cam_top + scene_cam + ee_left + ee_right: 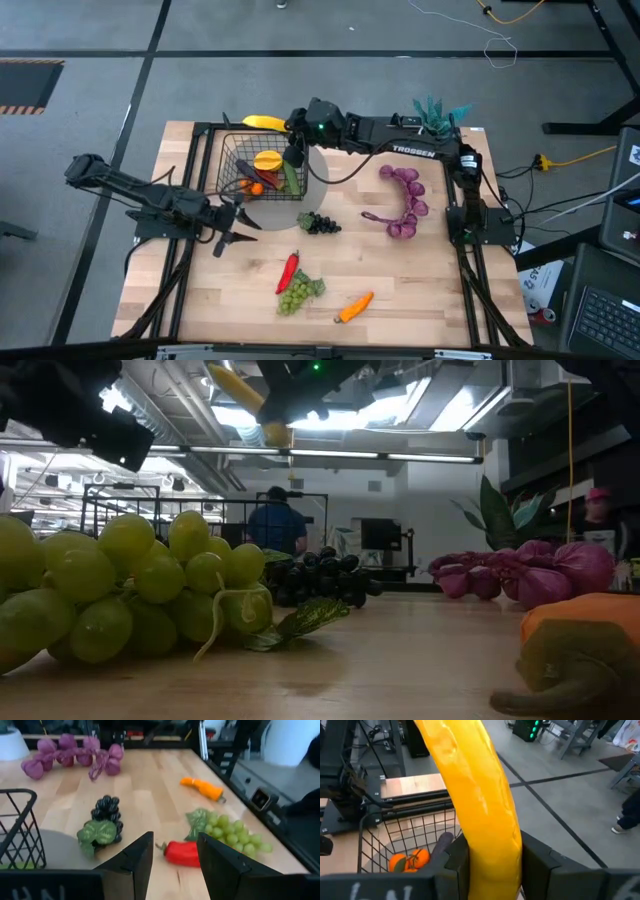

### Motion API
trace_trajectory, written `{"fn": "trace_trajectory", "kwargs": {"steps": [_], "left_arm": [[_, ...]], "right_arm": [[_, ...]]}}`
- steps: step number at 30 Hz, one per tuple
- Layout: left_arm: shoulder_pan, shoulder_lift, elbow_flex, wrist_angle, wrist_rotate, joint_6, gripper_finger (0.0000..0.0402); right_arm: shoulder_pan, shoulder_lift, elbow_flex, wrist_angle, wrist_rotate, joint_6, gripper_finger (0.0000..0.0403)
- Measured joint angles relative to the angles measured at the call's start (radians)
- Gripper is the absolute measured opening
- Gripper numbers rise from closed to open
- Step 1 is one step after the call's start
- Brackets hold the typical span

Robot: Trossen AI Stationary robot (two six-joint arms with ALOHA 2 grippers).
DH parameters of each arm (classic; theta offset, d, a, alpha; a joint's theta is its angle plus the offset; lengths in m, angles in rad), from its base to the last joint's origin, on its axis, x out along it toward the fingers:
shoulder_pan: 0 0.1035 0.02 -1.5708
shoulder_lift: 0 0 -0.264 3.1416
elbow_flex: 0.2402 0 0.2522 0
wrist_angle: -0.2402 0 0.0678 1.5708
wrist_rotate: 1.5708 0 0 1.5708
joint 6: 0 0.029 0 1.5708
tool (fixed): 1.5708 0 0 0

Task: Build produce basket
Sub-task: Put the yellow banana into the wire basket

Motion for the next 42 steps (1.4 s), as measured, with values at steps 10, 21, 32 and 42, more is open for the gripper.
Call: {"fn": "trace_trajectory", "kwargs": {"steps": [10,21,32,42], "left_arm": [[0.0,-0.005,-0.191,0.373,0.072,0.004,0.0147],[0.084,-0.211,-0.191,0.129,0.043,0.044,0.0147],[0.144,-0.498,-0.189,-0.091,0.077,0.09,0.0147],[0.144,-0.48,-0.189,-0.095,0.062,0.046,0.0147]], "right_arm": [[0.002,0.002,0.0,-0.039,0.002,0.018,0.0128],[0.0,0.002,0.0,-0.047,-0.004,-0.009,0.0125],[-0.003,0.006,0.0,-0.039,-0.055,-0.078,0.0128],[-0.005,0.08,0.0,0.026,-0.129,-0.102,0.0144]]}}
